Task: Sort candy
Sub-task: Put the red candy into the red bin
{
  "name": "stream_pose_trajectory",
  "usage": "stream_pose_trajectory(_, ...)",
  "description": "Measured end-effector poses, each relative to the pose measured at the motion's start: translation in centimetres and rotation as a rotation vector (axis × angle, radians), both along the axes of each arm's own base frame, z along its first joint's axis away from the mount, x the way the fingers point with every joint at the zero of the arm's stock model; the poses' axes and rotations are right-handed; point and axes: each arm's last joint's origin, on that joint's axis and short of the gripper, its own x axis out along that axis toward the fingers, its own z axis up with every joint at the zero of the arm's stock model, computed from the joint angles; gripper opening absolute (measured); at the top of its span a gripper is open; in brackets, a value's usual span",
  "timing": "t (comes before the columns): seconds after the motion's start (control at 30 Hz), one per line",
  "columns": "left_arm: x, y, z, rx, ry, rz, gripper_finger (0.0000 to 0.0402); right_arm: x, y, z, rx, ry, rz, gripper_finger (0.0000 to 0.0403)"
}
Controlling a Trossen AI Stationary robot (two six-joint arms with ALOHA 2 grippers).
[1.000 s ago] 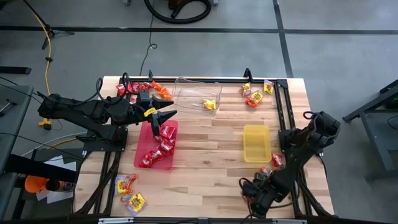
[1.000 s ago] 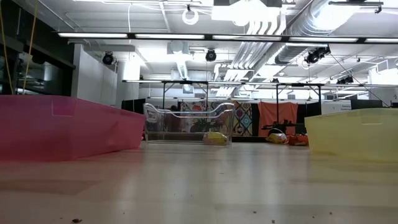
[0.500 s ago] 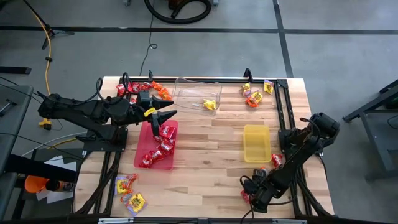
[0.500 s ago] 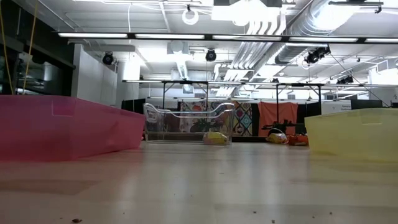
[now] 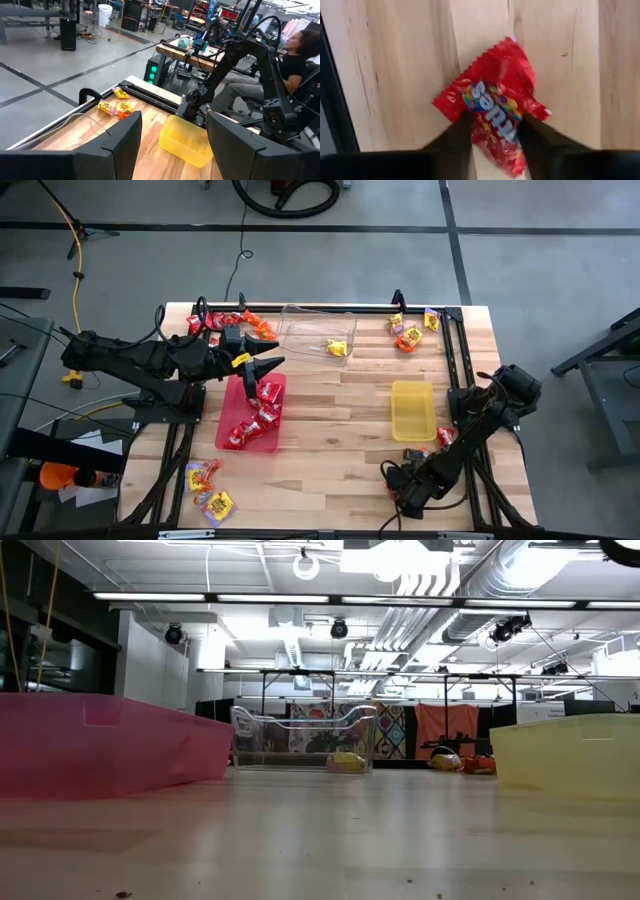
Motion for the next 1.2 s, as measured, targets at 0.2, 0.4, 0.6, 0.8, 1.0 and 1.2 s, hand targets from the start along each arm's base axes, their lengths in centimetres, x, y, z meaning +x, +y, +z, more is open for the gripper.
stream_pose_trajectory(0.2, -0.3, 0.0, 0.8, -0.010, -0.069, -0.018, 0.0209, 3.9, -1.5, 3.4, -0.077, -0.084, 0.070, 0.0032)
stream_pose_trajectory(0.4, -1.2, 0.2, 1.6, 0.006, -0.112, -0.027, 0.0209, 9.9, -6.0, 8.5, -0.277, -0.280, 0.116, 0.0011)
stream_pose_trajectory(0.6, -1.8, 0.3, 1.9, 0.001, -0.129, -0.040, 0.0209, 16.0, -11.4, 11.2, -0.280, -0.614, 0.036, 0.0010)
stream_pose_trajectory(0.8, -1.8, 0.2, 1.9, 0.002, -0.126, -0.051, 0.0209, 20.6, -14.2, 10.2, -0.247, -0.877, 0.046, 0.0005)
stream_pose_trajectory(1.0, -1.7, 0.2, 1.8, 0.002, -0.125, -0.051, 0.0209, 25.7, -15.2, 8.7, -0.191, -0.989, 0.037, 0.0009)
stream_pose_trajectory(1.2, -1.7, 0.2, 1.8, 0.002, -0.125, -0.051, 0.0209, 30.1, -14.8, 7.5, -0.177, -0.978, 0.046, 0.0010)
